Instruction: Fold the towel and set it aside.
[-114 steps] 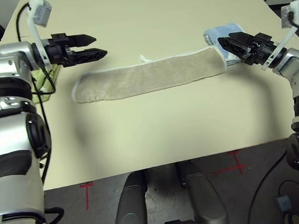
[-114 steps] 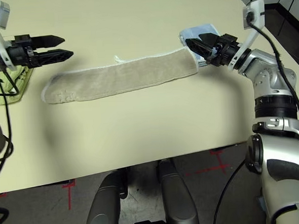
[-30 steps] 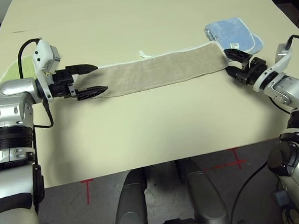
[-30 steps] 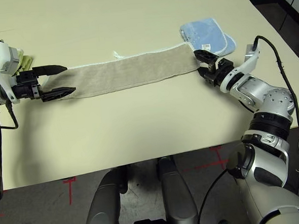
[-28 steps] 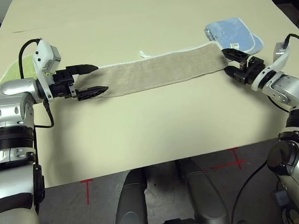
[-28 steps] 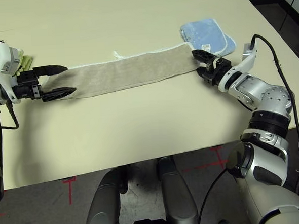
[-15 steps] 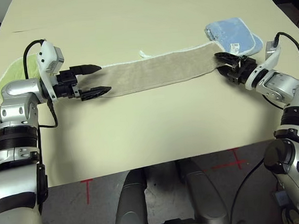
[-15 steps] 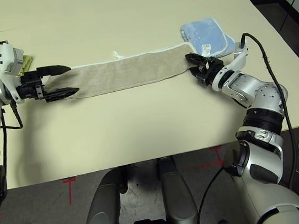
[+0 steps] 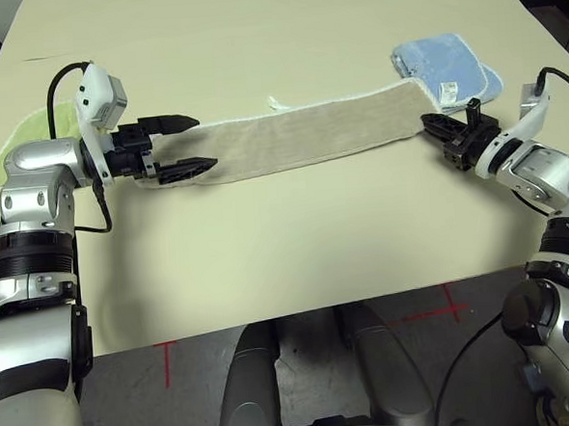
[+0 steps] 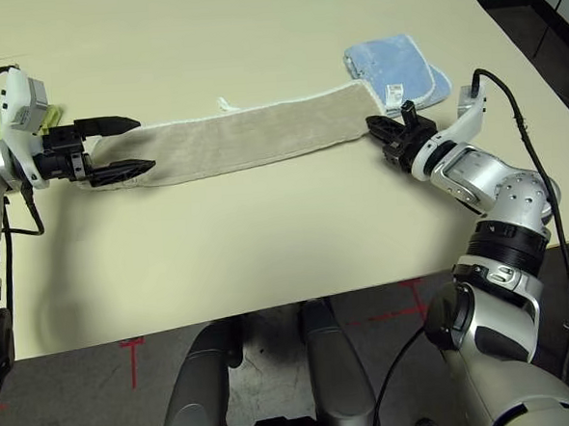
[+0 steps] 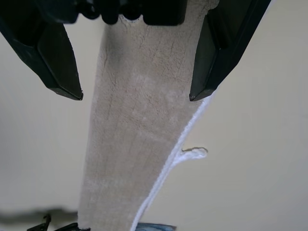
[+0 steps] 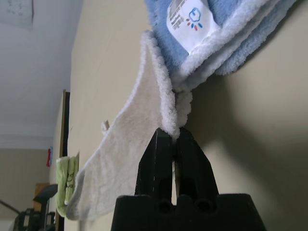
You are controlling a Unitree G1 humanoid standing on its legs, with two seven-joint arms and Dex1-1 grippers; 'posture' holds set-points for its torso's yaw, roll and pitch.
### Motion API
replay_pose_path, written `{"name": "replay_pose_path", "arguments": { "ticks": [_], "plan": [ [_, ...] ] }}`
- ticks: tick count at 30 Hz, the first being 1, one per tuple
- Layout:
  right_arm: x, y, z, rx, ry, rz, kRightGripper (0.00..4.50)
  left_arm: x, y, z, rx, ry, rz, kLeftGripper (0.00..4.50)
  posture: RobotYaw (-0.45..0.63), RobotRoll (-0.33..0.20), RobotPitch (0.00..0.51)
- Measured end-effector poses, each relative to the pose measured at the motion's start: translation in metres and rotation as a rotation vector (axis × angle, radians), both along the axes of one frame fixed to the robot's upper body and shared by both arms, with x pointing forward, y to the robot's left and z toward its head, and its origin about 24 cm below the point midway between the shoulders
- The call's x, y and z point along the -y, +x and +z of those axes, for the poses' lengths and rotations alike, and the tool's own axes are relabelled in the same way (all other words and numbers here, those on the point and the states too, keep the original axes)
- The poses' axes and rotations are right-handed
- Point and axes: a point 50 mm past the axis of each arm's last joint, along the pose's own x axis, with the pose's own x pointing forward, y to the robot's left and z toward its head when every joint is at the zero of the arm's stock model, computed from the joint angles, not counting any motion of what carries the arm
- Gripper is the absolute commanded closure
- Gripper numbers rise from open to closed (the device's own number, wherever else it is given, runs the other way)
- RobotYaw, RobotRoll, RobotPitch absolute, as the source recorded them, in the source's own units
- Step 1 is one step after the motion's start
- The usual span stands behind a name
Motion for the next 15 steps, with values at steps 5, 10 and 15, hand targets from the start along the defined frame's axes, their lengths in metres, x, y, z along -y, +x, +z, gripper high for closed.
{"name": "replay_pose_path", "arguments": {
  "ticks": [5,10,15],
  "plan": [
    [-0.002,-0.002,0.015,0.070,-0.053,-0.004,4.47,0.007,0.004,-0.003,-0.020,-0.040,0.012,0.00,-0.05,0.000,0.302],
    [-0.023,0.009,0.040,0.193,-0.087,0.048,4.47,0.012,0.002,-0.003,-0.007,-0.056,0.011,0.00,-0.04,0.000,0.297],
    [-0.041,0.011,0.047,0.257,-0.216,0.147,4.47,0.011,-0.001,-0.008,-0.026,-0.065,0.018,0.00,-0.01,0.000,0.289]
  ]
}}
